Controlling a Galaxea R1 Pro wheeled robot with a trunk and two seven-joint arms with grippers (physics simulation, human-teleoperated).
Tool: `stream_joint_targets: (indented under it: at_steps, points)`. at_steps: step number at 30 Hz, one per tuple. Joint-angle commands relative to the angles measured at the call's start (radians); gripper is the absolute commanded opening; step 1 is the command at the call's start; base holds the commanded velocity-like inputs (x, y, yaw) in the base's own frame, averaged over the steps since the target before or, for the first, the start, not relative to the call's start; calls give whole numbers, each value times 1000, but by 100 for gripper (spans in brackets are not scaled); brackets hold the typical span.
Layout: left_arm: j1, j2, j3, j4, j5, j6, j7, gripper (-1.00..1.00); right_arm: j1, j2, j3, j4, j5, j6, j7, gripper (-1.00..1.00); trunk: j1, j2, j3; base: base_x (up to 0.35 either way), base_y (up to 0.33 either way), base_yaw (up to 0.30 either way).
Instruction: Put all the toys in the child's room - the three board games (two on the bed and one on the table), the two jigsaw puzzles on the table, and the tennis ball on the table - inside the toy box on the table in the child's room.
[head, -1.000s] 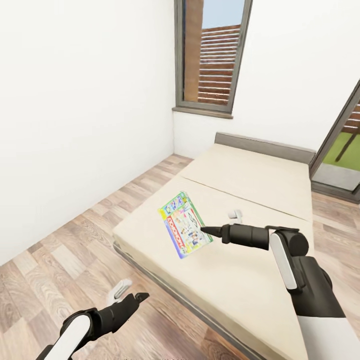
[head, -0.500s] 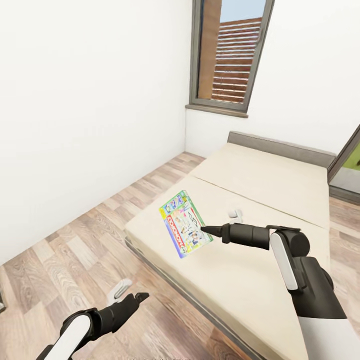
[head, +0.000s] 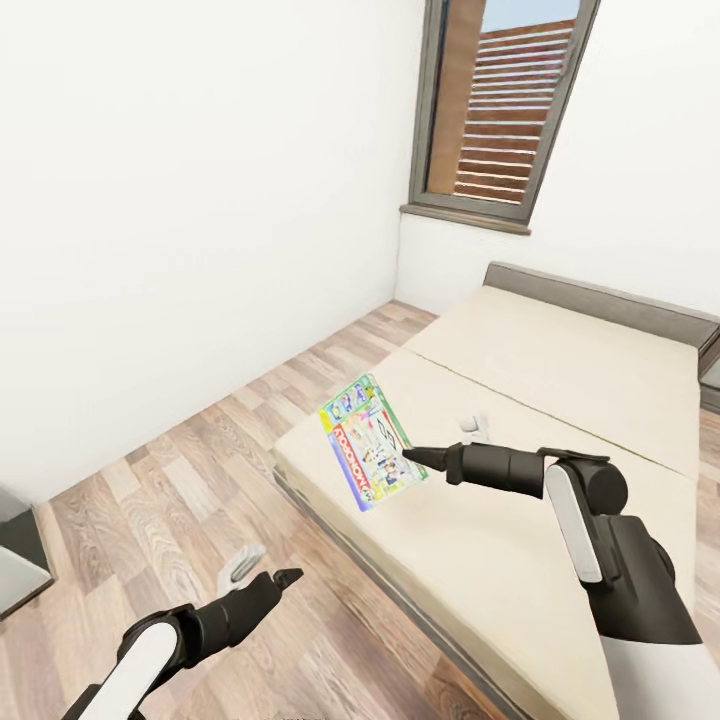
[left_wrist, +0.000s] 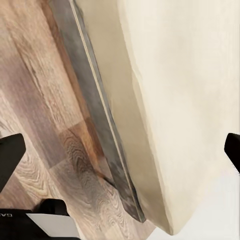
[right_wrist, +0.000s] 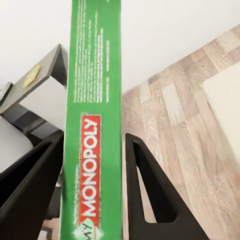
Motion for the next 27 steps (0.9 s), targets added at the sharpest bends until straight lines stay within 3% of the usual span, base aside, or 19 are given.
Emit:
stream_joint_targets:
  at_steps: [1,27]
  points:
    - [-1,1,-2,-2,10,-1,10,100,0,0,-1,-5,5,3,6,-100,-4,7,2,0,0,234]
    - [-1,1,-3,1,10,-1,10,100,5,0,-7,-24,6,3,6,-100,-104,189,124,0,0,26]
